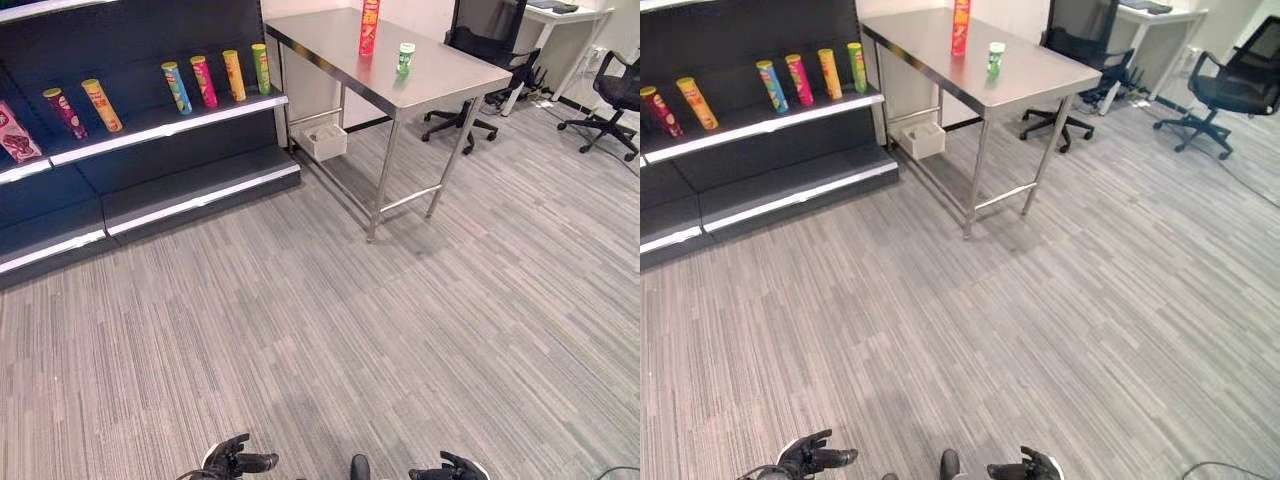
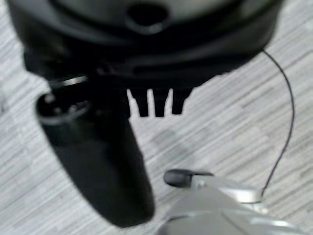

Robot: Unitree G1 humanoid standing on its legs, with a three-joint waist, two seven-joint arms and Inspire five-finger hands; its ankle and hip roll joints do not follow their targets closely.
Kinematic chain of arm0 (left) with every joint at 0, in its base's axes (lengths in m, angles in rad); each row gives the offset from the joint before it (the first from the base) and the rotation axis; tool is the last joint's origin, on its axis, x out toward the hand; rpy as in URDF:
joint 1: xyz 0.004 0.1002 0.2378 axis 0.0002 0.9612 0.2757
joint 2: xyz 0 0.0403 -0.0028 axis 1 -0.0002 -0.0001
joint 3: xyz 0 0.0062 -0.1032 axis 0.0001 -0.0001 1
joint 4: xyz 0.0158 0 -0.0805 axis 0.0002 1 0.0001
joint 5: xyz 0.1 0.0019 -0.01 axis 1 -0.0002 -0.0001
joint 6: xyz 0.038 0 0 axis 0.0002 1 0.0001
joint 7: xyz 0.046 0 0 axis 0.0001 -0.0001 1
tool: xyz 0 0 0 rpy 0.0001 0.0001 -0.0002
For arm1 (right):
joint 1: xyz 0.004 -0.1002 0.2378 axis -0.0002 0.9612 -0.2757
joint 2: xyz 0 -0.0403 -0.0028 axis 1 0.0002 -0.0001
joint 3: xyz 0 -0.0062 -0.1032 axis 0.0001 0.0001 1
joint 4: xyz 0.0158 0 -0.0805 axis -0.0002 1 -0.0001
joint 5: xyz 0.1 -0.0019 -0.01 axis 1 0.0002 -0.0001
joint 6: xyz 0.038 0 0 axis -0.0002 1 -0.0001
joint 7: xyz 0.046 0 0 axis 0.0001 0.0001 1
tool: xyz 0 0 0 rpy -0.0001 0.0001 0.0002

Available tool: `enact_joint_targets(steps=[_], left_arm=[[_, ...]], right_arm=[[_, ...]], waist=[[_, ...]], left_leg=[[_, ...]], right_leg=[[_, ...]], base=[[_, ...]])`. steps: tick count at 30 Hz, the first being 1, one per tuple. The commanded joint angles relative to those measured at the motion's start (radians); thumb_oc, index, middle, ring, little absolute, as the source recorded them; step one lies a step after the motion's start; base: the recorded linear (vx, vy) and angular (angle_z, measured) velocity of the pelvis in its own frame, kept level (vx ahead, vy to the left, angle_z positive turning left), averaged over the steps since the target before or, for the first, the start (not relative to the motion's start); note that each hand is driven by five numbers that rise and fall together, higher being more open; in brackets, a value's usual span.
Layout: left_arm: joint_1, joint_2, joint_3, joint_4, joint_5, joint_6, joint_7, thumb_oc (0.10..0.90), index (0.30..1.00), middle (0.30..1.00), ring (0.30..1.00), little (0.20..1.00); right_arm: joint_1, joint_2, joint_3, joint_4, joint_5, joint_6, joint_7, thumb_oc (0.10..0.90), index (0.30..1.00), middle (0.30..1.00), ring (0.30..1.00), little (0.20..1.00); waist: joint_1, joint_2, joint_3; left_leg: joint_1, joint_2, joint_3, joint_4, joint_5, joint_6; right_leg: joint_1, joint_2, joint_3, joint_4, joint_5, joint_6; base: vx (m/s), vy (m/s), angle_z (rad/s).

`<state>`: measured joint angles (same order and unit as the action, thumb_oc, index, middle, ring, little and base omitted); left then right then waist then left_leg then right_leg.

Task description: Put the goods on the table back onto the shelves and tidy them up.

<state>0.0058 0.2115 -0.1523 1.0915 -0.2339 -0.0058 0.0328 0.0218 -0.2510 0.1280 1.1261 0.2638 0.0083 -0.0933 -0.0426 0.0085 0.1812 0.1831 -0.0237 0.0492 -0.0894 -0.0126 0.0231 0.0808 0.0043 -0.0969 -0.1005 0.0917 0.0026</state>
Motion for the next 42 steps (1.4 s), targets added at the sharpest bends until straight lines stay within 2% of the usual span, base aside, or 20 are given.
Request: enact_joint_targets(steps=[1,23,30,34,37,38,39,40,41,42], left_arm=[[-0.049,0.028,-0.011,0.010,0.005,-0.047,0.011,0.800,0.900,0.900,0.900,0.900],[-0.040,0.027,-0.019,0.016,0.027,-0.040,0.009,0.800,0.900,0.900,0.900,0.900],[-0.047,0.048,-0.045,0.004,0.078,-0.042,-0.004,0.800,0.900,0.900,0.900,0.900],[-0.046,0.054,-0.027,0.000,0.040,-0.038,-0.003,0.800,0.900,0.900,0.900,0.900],[-0.043,0.052,-0.010,0.001,-0.009,-0.034,-0.001,0.800,0.900,0.900,0.900,0.900],[-0.043,0.052,-0.010,0.001,-0.009,-0.034,-0.001,0.800,0.900,0.900,0.900,0.900],[-0.036,0.048,0.010,-0.016,-0.057,-0.033,0.002,0.800,0.900,0.900,0.900,0.900],[-0.035,0.043,0.010,-0.009,-0.063,-0.032,0.007,0.800,0.900,0.900,0.900,0.900],[-0.034,0.043,0.013,-0.004,-0.070,-0.035,0.011,0.800,0.900,0.900,0.900,0.900],[-0.022,0.033,0.018,-0.002,-0.074,-0.031,0.005,0.800,0.900,0.900,0.900,0.900]], right_arm=[[-0.040,-0.048,-0.003,-0.003,0.025,-0.029,-0.015,0.800,0.900,0.900,0.900,0.900],[-0.033,-0.055,0.011,-0.034,0.018,-0.032,-0.011,0.800,0.900,0.900,0.900,0.900],[-0.044,-0.068,0.019,-0.046,0.012,-0.032,0.000,0.800,0.900,0.900,0.900,0.900],[-0.045,-0.073,0.032,-0.074,0.009,-0.034,0.005,0.800,0.900,0.900,0.900,0.900],[-0.049,-0.079,0.042,-0.088,0.012,-0.037,0.003,0.800,0.900,0.900,0.900,0.900],[-0.049,-0.079,0.042,-0.088,0.012,-0.037,0.003,0.800,0.900,0.900,0.900,0.900],[-0.046,-0.095,0.044,-0.133,0.019,-0.042,-0.003,0.800,0.900,0.900,0.900,0.900],[-0.048,-0.100,0.042,-0.132,0.022,-0.042,-0.006,0.800,0.900,0.900,0.900,0.900],[-0.050,-0.102,0.040,-0.126,0.026,-0.038,-0.008,0.800,0.900,0.900,0.900,0.900],[-0.056,-0.102,0.038,-0.120,0.027,-0.034,-0.005,0.800,0.900,0.900,0.900,0.900]], waist=[[-0.003,-0.019,-0.011],[-0.003,-0.030,-0.001],[-0.004,-0.025,0.007],[0.001,-0.031,0.036],[0.013,-0.045,0.068],[0.013,-0.045,0.068],[0.032,-0.059,0.122],[0.032,-0.065,0.133],[0.034,-0.065,0.136],[0.059,-0.060,0.116]], left_leg=[[-0.030,0.067,0.021,0.002,-0.022,-0.080],[-0.020,0.079,0.010,0.002,-0.022,-0.079],[-0.028,0.081,0.001,0.011,-0.025,-0.081],[-0.095,0.086,-0.017,0.111,-0.047,-0.086],[-0.185,0.077,-0.028,0.259,-0.060,-0.100],[-0.185,0.077,-0.028,0.259,-0.060,-0.100],[-0.349,0.078,-0.075,0.553,0.043,-0.102],[-0.385,0.074,-0.078,0.611,0.066,-0.100],[-0.411,0.060,-0.078,0.607,0.059,-0.090],[-0.468,0.043,-0.047,0.434,0.043,-0.082]], right_leg=[[0.065,-0.067,0.009,0.013,-0.112,0.122],[0.075,-0.053,0.018,0.016,-0.123,0.110],[0.069,-0.052,0.021,0.021,-0.130,0.108],[0.039,-0.046,0.029,0.049,-0.143,0.090],[0.023,-0.040,0.030,0.064,-0.155,0.069],[0.023,-0.040,0.030,0.064,-0.155,0.069],[0.033,-0.021,0.026,0.084,-0.171,0.031],[0.041,-0.018,0.024,0.089,-0.176,0.023],[0.049,-0.017,0.021,0.090,-0.184,0.021],[0.093,-0.011,0.030,0.057,-0.208,0.038]], base=[[0.03,0.004,-0.05],[0.01,-0.010,-0.01],[0.03,-0.036,0.02],[-0.01,-0.091,0.06],[-0.03,-0.117,0.09],[-0.03,-0.283,0.14],[0.02,-0.283,0.33],[0.08,-0.293,0.59],[0.36,-0.050,0.16],[0.34,-0.002,0.03]])
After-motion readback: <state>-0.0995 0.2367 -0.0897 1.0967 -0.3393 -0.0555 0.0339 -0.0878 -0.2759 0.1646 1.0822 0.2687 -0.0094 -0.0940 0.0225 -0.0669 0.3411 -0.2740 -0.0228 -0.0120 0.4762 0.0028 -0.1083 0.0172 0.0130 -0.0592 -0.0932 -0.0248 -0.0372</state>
